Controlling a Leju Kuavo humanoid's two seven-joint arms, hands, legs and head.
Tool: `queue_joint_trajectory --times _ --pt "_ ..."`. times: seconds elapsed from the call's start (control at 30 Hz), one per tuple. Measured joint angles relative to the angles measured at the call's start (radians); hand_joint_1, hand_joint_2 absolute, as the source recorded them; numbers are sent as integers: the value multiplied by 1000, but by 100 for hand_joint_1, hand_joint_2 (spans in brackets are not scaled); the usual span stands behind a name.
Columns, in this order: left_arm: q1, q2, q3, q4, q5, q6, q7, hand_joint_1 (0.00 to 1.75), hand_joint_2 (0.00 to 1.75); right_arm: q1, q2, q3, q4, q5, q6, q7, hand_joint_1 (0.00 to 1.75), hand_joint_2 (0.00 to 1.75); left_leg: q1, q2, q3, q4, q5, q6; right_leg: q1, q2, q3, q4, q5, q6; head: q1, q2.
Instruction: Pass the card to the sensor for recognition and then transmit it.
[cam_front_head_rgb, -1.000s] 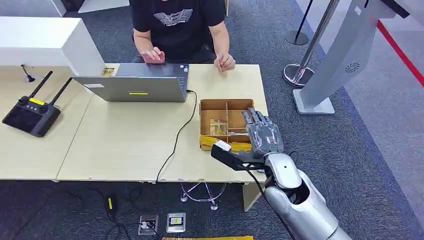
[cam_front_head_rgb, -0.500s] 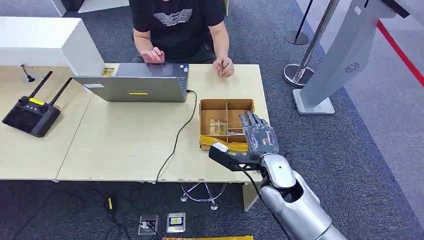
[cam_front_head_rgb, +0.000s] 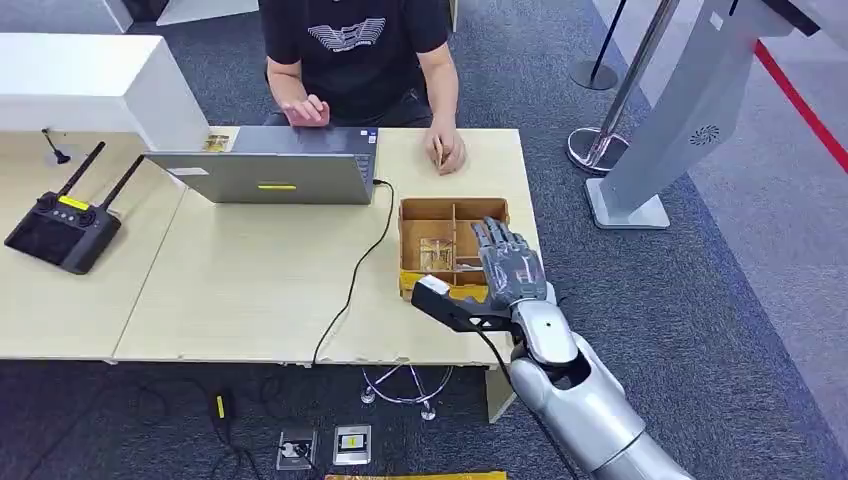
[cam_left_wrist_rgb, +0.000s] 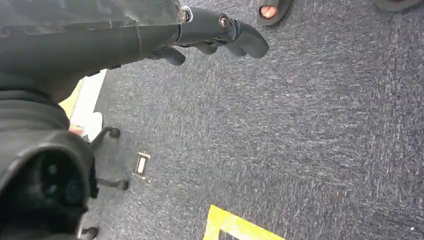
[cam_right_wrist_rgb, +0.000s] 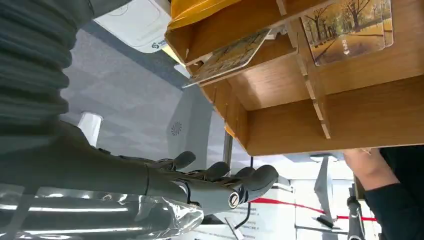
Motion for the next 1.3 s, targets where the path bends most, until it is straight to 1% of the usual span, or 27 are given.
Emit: queue_joint_trajectory --times 0.33,1.3 --pt "0 2 -2 0 -8 -4 0 0 0 -7 5 0 31 -13 0 5 0 175 0 0 0 0 0 0 0 0 0 0 0 0 0 0" --pt "-1 7 -6 0 -20 -10 -8 0 0 -11 6 0 42 -21 0 4 0 175 0 0 0 0 0 0 0 0 0 0 0 0 0 0"
